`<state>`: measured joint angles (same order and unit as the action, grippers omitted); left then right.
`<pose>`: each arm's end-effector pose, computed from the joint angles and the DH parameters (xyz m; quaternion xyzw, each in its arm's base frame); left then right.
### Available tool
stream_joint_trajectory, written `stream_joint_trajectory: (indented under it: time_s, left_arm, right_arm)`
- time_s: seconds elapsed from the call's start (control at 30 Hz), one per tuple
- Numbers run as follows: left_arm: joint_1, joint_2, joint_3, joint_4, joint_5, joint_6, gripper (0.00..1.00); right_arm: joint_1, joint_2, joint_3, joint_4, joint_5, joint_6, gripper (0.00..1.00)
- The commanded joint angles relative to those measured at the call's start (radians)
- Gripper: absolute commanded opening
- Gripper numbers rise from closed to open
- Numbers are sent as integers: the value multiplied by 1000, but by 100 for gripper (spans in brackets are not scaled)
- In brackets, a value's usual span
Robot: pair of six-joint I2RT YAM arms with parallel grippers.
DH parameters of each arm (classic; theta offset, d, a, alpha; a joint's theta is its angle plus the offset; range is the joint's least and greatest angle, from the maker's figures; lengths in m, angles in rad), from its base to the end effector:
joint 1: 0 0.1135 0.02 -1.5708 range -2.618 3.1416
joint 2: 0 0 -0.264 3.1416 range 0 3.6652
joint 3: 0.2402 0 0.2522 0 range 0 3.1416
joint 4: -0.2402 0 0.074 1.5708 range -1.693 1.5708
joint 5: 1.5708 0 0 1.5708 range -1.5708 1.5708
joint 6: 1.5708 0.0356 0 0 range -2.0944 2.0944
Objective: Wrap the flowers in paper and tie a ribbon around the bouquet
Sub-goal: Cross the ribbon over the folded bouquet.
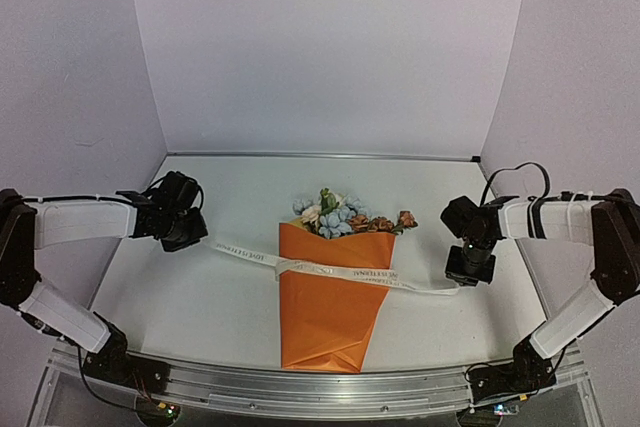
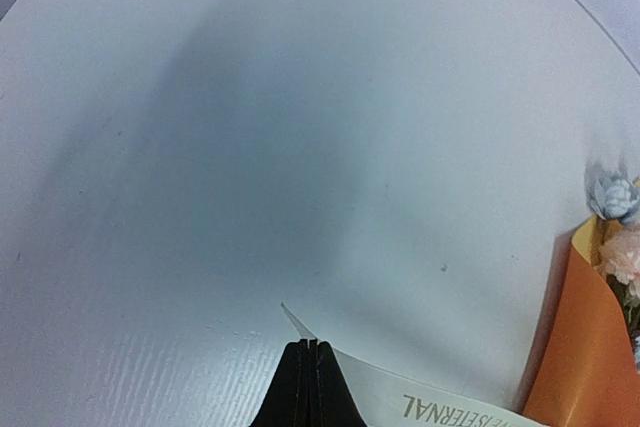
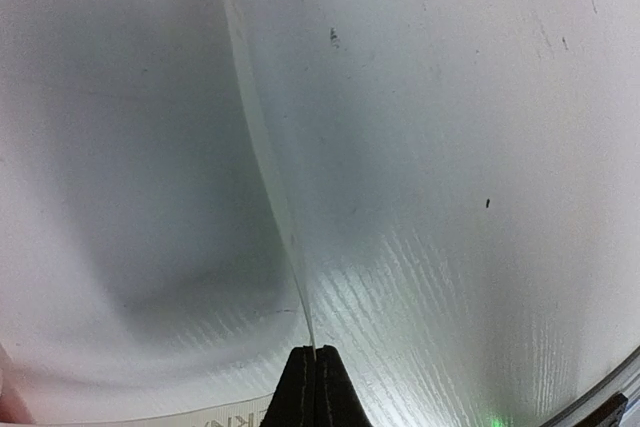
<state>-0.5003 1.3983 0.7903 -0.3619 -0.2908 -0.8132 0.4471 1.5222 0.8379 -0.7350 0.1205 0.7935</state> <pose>0.2428 -0.1211 0.1937 -0.1896 0.9269 -0.0692 0.3164 0.2286 0.1048 0.1607 0.1760 0.9796 -0.0049 0.0964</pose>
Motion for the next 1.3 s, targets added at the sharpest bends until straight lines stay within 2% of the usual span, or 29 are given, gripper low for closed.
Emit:
stream_joint_trajectory:
  time_s: [0.0, 0.17, 0.37, 0.4, 0.43, 0.57, 0.6, 0.67, 0.73, 0.9, 1.03, 1.13, 1.27]
  left_arm:
    - [77, -93, -96, 25, 21, -90, 0]
    - [117, -94, -163, 58, 62, -128, 0]
    - [146, -61, -209, 162, 175, -175, 0]
    - [146, -65, -208, 166, 189, -193, 1]
    - [146, -72, -205, 163, 199, -212, 5]
    - [146, -144, -197, 95, 205, -309, 55]
    - [145, -165, -200, 86, 216, -334, 62]
    - [144, -199, -211, 94, 259, -376, 66]
    - [128, -217, -229, 128, 322, -446, 68]
    - [-50, -226, -287, 258, 304, -722, 73]
    - [-176, -145, -320, 487, 253, -915, 74]
    - [-246, -49, -326, 630, 229, -1000, 74]
    - [-284, 99, -301, 790, 263, -1056, 74]
  right_arm:
    - [-40, -35, 26, -39, 43, -14, 0]
    - [-55, -27, 27, -44, 45, -22, 0]
    - [-57, 6, 46, -42, 14, -38, 0]
    - [-57, 5, 49, -41, 5, -41, 0]
    - [-57, 2, 52, -40, -3, -44, 1]
    - [-57, -32, 49, -38, -16, -51, 14]
    - [-57, -44, 49, -38, -21, -50, 18]
    - [-56, -69, 45, -37, -32, -38, 37]
    - [-52, -102, 33, -35, -28, -20, 51]
    - [-34, -207, -22, -26, -14, 54, 75]
    - [-4, -279, -72, 17, -29, 98, 86]
    - [26, -314, -87, 36, -45, 134, 98]
    - [35, -330, -110, 82, -144, 208, 98]
